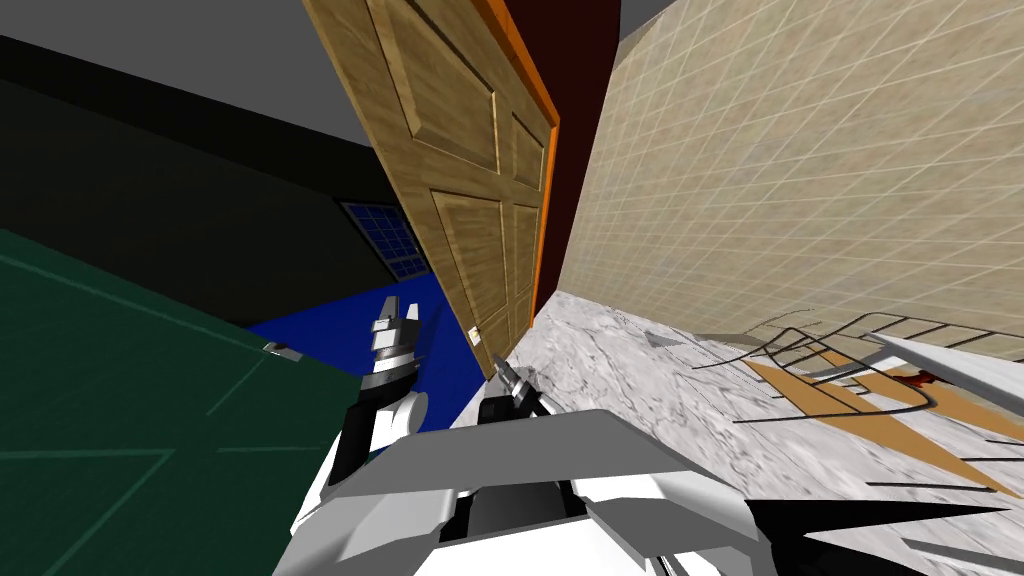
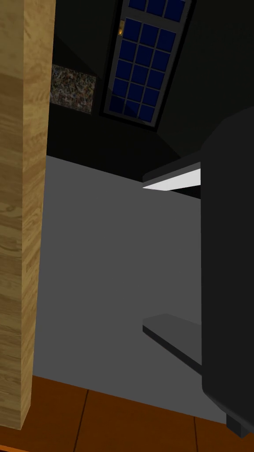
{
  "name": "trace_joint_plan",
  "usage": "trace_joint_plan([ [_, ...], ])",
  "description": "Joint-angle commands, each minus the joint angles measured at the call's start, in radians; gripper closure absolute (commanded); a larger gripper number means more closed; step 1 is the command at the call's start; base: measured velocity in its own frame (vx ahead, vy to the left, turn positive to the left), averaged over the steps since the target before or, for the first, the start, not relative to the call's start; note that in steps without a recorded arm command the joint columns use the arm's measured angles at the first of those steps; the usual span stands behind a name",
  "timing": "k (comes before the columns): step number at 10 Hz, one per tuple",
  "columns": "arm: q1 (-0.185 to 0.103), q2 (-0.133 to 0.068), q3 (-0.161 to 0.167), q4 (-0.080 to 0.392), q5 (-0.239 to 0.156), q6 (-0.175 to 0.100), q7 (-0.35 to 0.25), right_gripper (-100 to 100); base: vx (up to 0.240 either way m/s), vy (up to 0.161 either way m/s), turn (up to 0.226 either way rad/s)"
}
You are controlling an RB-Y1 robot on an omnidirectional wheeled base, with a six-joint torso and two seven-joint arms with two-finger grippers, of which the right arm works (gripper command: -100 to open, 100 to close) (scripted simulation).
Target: Push the door open
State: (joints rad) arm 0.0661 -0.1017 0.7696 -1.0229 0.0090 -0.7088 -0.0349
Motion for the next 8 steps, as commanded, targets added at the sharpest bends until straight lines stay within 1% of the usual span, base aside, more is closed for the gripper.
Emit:
trace_joint_plan([
  [1,-0.013,0.005,0.011,0.028,-0.001,-0.006,-0.003,-100,0.117,0.039,-0.020],
  [3,-0.030,0.009,0.043,0.077,-0.001,-0.019,-0.010,-100,0.169,0.032,-0.033],
  [5,-0.039,0.011,0.058,0.101,-0.001,-0.024,-0.013,-100,0.184,0.039,-0.026],
  [6,-0.039,0.011,0.051,0.095,-0.001,-0.024,-0.010,-100,0.074,0.023,-0.006],
  [7,-0.043,0.014,0.046,0.105,-0.002,-0.027,-0.010,-100,0.088,0.086,0.041],
  [8,-0.044,0.015,0.045,0.108,-0.002,-0.027,-0.009,-100,0.118,0.143,0.021],
])
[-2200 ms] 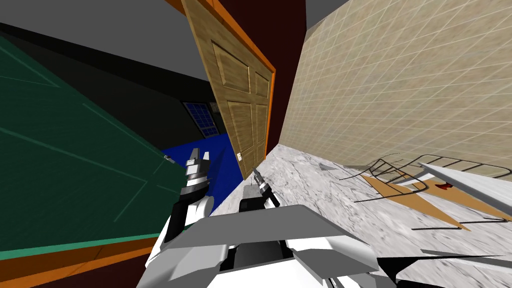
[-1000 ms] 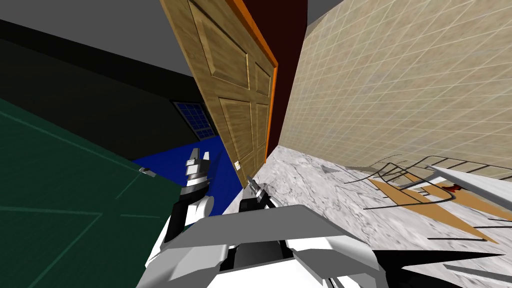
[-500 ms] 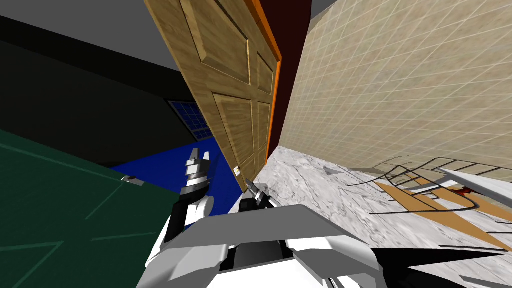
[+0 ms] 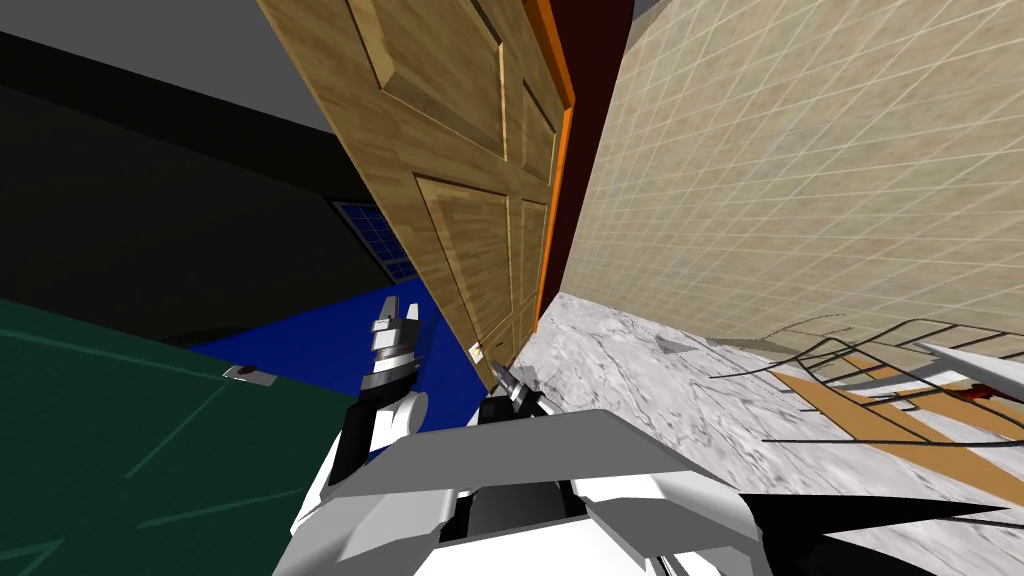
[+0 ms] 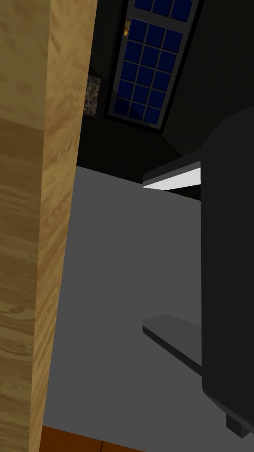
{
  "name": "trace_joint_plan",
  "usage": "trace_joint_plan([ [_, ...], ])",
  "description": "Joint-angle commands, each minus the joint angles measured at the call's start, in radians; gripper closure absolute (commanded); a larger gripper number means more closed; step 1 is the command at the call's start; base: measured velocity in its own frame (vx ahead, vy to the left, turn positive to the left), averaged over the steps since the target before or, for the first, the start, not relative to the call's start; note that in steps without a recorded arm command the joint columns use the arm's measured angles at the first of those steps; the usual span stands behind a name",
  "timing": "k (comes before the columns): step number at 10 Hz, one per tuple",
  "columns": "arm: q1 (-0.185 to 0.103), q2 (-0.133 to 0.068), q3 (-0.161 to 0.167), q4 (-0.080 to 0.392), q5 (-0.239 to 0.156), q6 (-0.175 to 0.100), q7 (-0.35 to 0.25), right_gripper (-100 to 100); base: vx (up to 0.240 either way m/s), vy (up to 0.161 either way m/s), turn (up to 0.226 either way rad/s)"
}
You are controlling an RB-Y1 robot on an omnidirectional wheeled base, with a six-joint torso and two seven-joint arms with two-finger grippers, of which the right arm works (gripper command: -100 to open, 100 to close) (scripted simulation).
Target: Push the door open
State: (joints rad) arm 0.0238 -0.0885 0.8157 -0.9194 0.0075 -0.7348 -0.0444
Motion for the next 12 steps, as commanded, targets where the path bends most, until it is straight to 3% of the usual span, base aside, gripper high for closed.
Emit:
trace_joint_plan([
  [1,-0.004,0.004,-0.005,0.010,0.000,-0.002,0.001,-100,0.138,0.143,0.024],
  [7,-0.011,0.022,-0.019,0.030,-0.001,-0.003,0.003,-100,0.117,0.135,0.024],
  [8,-0.011,0.022,-0.019,0.030,-0.001,-0.003,0.003,100,-0.007,-0.006,-0.006],
  [12,-0.011,0.022,-0.019,0.030,-0.001,-0.003,0.003,100,-0.016,-0.016,0.001],
])
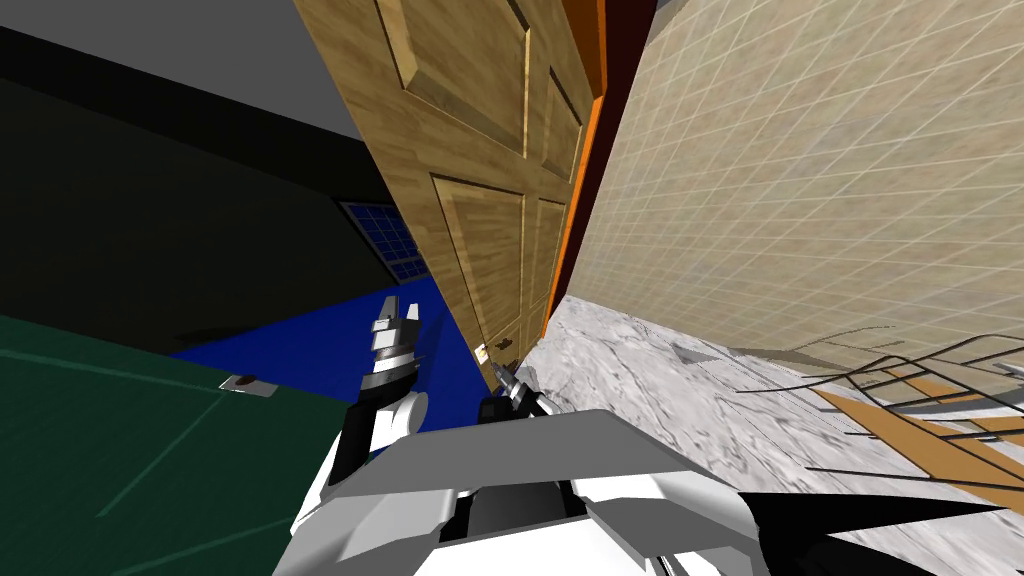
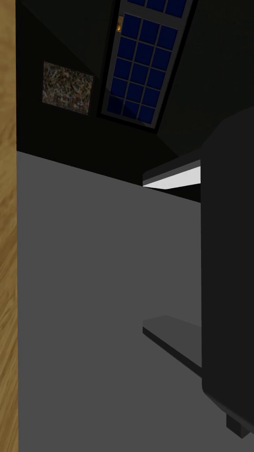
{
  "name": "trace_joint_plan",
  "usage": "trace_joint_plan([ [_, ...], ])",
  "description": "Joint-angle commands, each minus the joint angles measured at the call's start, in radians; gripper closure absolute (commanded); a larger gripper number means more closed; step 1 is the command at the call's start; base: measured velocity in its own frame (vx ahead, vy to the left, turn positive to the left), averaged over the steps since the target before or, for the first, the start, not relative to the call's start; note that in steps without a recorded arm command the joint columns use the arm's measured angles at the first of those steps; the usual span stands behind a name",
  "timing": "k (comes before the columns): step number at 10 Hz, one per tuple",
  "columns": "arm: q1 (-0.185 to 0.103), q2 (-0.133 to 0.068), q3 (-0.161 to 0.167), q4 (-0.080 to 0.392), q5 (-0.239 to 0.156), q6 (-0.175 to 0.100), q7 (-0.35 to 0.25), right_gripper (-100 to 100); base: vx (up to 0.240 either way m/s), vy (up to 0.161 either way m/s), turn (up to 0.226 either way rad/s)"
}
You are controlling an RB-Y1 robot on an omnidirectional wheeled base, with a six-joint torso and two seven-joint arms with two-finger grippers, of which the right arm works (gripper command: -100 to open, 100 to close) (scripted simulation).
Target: Push the door open
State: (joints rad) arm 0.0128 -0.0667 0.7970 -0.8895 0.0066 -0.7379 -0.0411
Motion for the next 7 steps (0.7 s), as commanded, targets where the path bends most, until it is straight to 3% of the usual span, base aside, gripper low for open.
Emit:
trace_joint_plan([
  [1,0.000,0.000,0.000,0.000,0.000,0.000,0.000,100,0.000,0.000,0.000],
  [2,0.004,-0.004,-0.021,-0.001,-0.006,0.002,0.009,-100,-0.143,-0.041,-0.169],
  [4,0.005,0.000,-0.024,-0.003,-0.007,0.004,0.010,-100,-0.173,-0.028,-0.091],
  [7,-0.004,-0.001,-0.037,0.008,-0.008,0.011,0.012,-100,0.105,0.102,0.028],
])
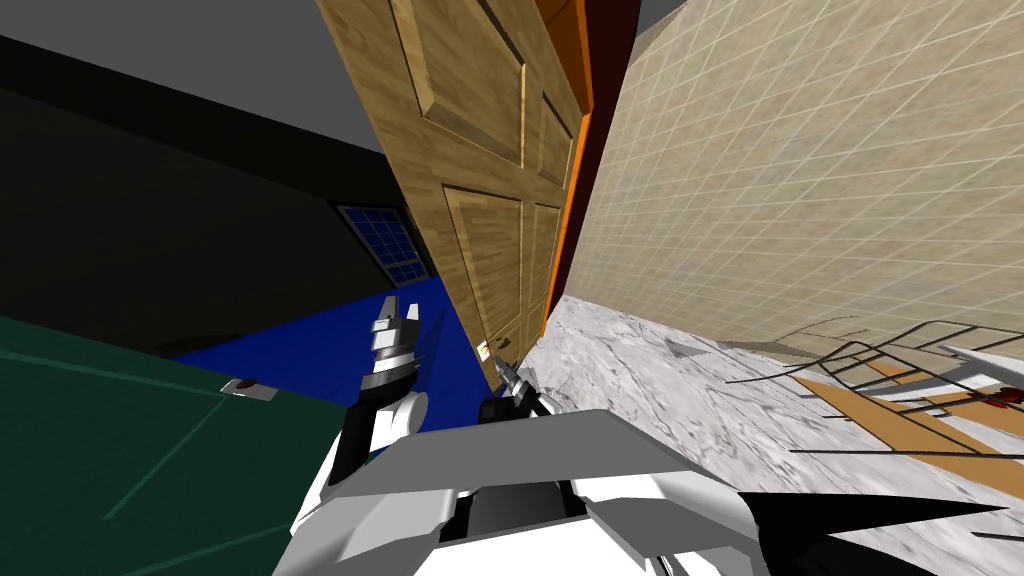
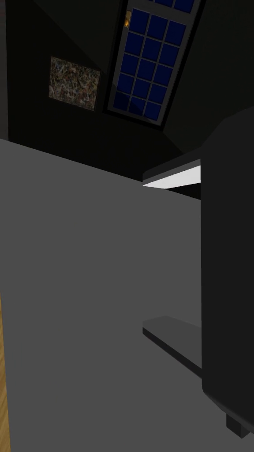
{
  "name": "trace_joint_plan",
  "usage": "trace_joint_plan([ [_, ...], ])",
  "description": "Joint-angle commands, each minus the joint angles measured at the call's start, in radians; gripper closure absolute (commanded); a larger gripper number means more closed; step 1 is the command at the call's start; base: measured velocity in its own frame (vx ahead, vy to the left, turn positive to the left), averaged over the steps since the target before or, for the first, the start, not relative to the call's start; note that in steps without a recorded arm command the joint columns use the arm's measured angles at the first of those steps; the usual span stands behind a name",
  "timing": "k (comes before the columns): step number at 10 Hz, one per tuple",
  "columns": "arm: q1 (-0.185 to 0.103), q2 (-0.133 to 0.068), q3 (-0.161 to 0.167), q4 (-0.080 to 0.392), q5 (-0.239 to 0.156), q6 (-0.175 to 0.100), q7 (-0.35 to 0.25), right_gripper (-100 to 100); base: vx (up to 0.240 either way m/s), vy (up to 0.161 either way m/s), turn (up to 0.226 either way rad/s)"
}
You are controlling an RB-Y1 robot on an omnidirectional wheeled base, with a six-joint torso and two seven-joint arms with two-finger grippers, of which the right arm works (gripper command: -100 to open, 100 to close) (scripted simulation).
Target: Push the door open
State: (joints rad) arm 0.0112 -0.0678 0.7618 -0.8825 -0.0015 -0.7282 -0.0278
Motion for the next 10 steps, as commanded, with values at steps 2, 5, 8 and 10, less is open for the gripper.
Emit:
trace_joint_plan([
  [2,-0.009,0.009,-0.009,0.008,-0.001,0.006,0.000,-100,0.129,0.125,0.023],
  [5,-0.016,0.030,-0.017,0.016,-0.001,0.012,0.001,-100,0.125,0.123,0.023],
  [8,-0.014,0.023,-0.015,0.011,-0.001,0.012,0.000,100,0.008,0.009,-0.001],
  [10,-0.014,0.023,-0.015,0.011,-0.001,0.012,0.000,100,-0.015,-0.017,0.001],
])
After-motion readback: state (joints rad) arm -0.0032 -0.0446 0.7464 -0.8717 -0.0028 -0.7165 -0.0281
